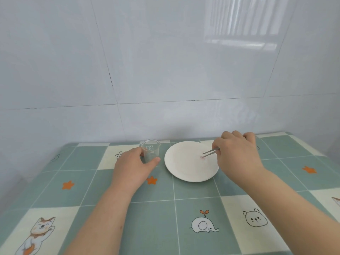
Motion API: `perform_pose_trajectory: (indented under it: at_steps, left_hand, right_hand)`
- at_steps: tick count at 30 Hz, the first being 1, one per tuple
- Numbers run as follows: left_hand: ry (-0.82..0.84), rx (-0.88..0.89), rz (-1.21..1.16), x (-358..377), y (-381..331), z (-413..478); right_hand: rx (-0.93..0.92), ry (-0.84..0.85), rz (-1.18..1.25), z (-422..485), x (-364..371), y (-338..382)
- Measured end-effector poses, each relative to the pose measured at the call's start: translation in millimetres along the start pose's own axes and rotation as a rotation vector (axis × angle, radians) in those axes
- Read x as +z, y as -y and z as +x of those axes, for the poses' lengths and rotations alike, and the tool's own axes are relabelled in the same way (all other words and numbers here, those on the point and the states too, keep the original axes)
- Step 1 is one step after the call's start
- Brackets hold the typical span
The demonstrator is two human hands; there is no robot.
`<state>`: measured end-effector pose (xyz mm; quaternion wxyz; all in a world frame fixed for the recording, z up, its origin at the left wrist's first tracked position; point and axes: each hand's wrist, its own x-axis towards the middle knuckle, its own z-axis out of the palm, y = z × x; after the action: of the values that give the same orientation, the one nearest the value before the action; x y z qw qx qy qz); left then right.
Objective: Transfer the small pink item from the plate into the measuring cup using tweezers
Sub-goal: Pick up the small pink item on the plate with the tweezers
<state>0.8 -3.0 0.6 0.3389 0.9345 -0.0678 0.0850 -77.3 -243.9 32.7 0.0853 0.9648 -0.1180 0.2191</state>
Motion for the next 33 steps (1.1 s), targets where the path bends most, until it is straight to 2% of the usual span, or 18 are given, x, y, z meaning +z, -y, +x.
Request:
perform_pose_trajectory:
  at_steps: [11,33]
  left_hand:
    - [-0.007,0.009,0.028,1.6,2.0,1.6]
    - [-0.011,0.025,0.036,2.6,3.5,1.9]
  right_hand:
    - [-0.038,-0.026,-0.106,0.4,2.7,4.8]
    - [-0.057,-0.114,-0.111,-2.3,7.1,2.9]
